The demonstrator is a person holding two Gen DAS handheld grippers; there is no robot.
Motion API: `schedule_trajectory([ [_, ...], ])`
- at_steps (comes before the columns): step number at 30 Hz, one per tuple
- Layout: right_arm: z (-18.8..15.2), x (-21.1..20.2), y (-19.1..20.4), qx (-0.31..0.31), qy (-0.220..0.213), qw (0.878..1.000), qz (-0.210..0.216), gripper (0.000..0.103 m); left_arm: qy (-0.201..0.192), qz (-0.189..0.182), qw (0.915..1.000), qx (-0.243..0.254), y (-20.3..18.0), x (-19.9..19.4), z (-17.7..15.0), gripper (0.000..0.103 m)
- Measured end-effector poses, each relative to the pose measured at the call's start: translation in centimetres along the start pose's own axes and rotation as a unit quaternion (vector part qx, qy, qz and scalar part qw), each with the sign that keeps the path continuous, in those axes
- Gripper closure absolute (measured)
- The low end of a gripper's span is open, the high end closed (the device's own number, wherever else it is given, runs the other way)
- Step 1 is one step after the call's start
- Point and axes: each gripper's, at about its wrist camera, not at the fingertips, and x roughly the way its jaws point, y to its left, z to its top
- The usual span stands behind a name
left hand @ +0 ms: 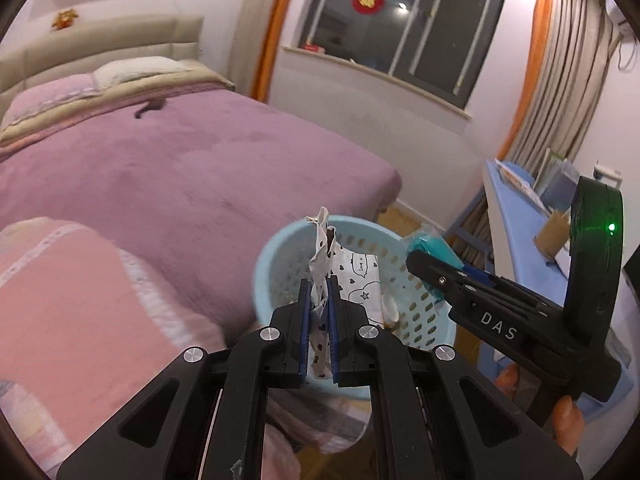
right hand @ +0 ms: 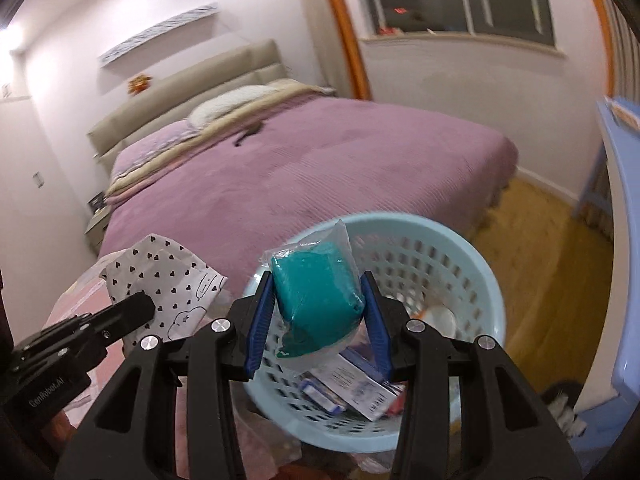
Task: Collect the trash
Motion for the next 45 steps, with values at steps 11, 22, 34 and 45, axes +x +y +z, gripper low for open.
schedule_trajectory([
  [11,-0.7,2.8,-4.3,0.059,0.04,0.997,-0.023,0.047,0.03,-0.001,0.9993,-0.024,1.2,3.8,-0.7,0.047],
  [22,-0.8,1.0,-0.7,0.011,0.031,0.999,-0.016,0.041,-0.031,0.062,0.9975,-0.011,3.2,-3.5,-2.8,0.025],
  [34,-3.4,-4.7,6.1,-0.066,-0.05,0.997,0.001,0.037,-0.146,0.22,0.9644,0.001,4.4,-12.7,-7.7,0.012],
  [45,-6.7,-7.7,9.1,-0.105,-0.162,0.981,-0.038,0.025,-0.199,0.29,0.9359,-0.011,6.5,-14.6,-9.7,0.008],
])
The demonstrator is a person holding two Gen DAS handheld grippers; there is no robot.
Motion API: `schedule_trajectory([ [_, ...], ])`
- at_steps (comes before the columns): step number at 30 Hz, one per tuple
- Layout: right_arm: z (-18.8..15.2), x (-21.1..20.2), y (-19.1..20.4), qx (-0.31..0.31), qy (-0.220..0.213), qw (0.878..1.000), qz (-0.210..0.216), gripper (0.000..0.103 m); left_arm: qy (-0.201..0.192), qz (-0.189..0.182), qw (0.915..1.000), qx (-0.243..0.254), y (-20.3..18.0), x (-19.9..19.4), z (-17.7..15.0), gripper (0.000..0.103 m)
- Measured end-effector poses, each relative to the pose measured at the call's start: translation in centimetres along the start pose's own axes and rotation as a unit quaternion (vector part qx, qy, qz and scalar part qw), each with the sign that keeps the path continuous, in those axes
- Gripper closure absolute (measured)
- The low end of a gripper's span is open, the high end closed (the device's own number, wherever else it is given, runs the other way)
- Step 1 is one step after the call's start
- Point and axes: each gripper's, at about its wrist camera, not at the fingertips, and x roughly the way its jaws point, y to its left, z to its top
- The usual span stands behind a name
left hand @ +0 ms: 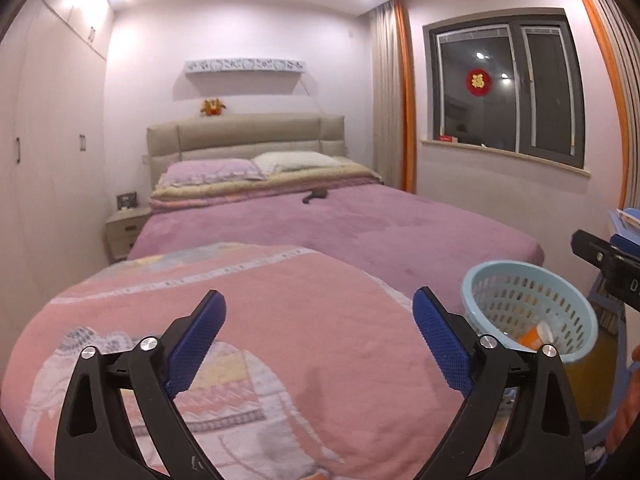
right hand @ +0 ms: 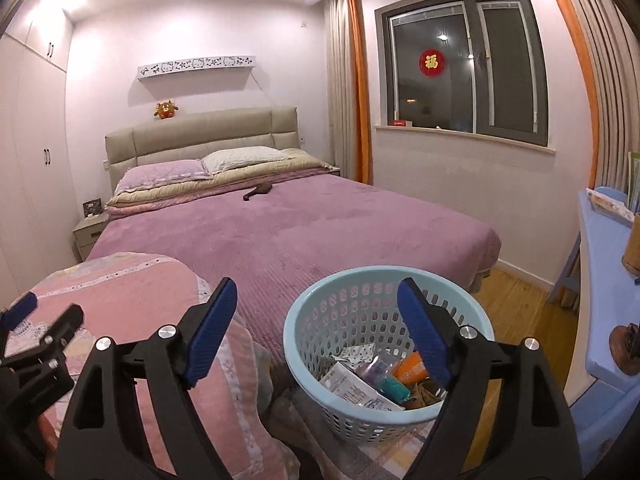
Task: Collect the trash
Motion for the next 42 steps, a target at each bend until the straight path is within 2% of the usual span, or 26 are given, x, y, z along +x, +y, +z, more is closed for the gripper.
schedule_trajectory([
  [2,-0.1,0.1,0.1,0.002,-0.002,1.0,0.002,0.025,0.011,0.012,0.9999,0.0,0.4,0.4,-0.2,0.008],
  [5,-0.4,-0.1,0.5,0.003,0.0,1.0,0.0,0.025,0.029,0.004,0.9994,-0.015,0.9,0.9,-0.2,0.008],
  [13,-0.1,0.2,0.6,-0.008,-0.009,1.0,-0.006,0.025,0.039,-0.001,0.9986,-0.037,2.0,1.2,-0.7,0.008],
  [22,-0.3,-0.2,0.4,-0.005,-0.008,1.0,-0.003,0.025,0.039,-0.003,0.9989,-0.024,1.7,1.2,-0.9,0.008],
  [42,-0.2,0.0,0.3,-0.005,-0.002,1.0,-0.002,0.025,0.044,-0.006,0.9986,-0.03,1.4,1.4,-0.7,0.008],
])
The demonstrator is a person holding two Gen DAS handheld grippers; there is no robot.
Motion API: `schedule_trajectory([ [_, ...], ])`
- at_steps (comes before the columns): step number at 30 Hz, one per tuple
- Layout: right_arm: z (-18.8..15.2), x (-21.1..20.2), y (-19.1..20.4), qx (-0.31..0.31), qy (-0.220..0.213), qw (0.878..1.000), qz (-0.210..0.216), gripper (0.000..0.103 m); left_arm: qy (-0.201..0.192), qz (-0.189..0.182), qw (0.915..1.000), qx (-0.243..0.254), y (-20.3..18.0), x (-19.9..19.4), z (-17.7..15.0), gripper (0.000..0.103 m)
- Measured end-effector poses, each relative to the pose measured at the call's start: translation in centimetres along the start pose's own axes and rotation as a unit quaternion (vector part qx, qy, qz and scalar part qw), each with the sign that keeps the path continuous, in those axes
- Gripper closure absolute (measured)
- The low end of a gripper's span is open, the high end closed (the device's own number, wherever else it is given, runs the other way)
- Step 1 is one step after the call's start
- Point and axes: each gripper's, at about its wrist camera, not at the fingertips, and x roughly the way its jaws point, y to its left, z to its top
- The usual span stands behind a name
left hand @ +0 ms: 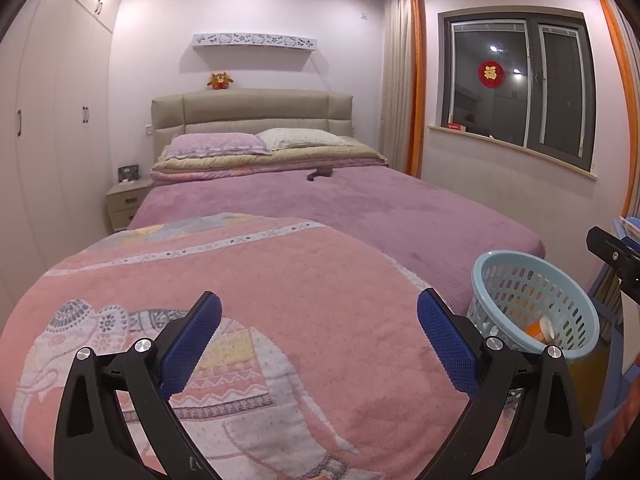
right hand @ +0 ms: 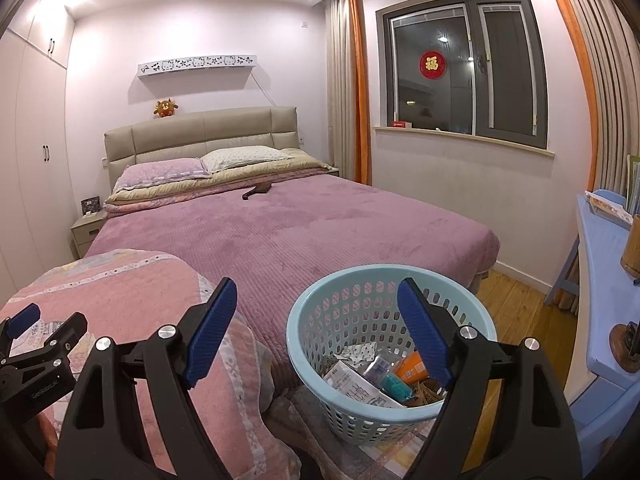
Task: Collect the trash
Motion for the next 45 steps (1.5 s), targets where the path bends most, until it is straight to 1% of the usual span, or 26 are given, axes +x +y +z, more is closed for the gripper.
schedule_trajectory([
  [31,-0.23,0.45,-0.04,0.0,0.011,1.0,-0.001,0.023,0.001,-0.001,1.0,-0.001,-0.12,-0.01,0.0,0.008],
  [45,-0.07,0.62,0.1,-0.004,0.014,1.0,0.003,0.023,0.002,-0.014,0.9999,-0.001,0.19,-0.12,-0.24,0.008],
])
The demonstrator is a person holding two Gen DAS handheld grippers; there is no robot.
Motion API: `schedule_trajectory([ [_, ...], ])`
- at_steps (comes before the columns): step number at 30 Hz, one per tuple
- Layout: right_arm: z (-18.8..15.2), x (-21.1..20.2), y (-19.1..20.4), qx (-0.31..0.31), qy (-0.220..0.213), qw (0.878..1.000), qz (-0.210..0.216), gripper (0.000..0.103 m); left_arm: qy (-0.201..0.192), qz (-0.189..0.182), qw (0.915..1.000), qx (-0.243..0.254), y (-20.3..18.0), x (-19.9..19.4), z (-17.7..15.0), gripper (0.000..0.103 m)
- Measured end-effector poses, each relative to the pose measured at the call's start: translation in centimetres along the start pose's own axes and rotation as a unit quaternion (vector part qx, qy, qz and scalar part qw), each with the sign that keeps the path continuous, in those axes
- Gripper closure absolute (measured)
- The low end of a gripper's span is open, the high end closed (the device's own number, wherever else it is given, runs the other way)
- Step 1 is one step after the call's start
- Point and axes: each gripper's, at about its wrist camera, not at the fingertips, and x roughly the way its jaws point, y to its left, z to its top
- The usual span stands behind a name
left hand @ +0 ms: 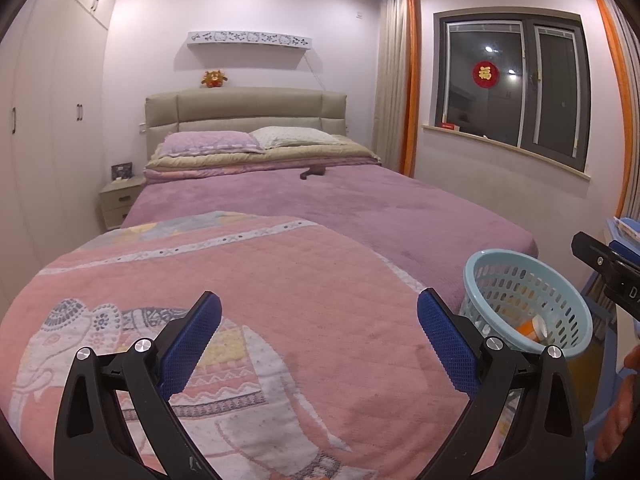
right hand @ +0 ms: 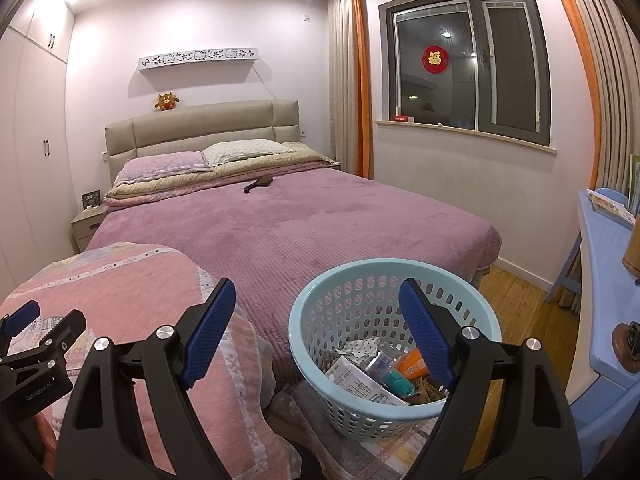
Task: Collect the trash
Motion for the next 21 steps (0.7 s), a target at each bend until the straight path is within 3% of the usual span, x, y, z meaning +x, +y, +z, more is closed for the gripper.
schedule_trajectory([
  [21,0.02,0.16,-0.19,0.001,0.007,1.0,0.003,0.023,-0.003,-0.001,1.0,0.003,0.04,-0.19,0.1,0.008],
])
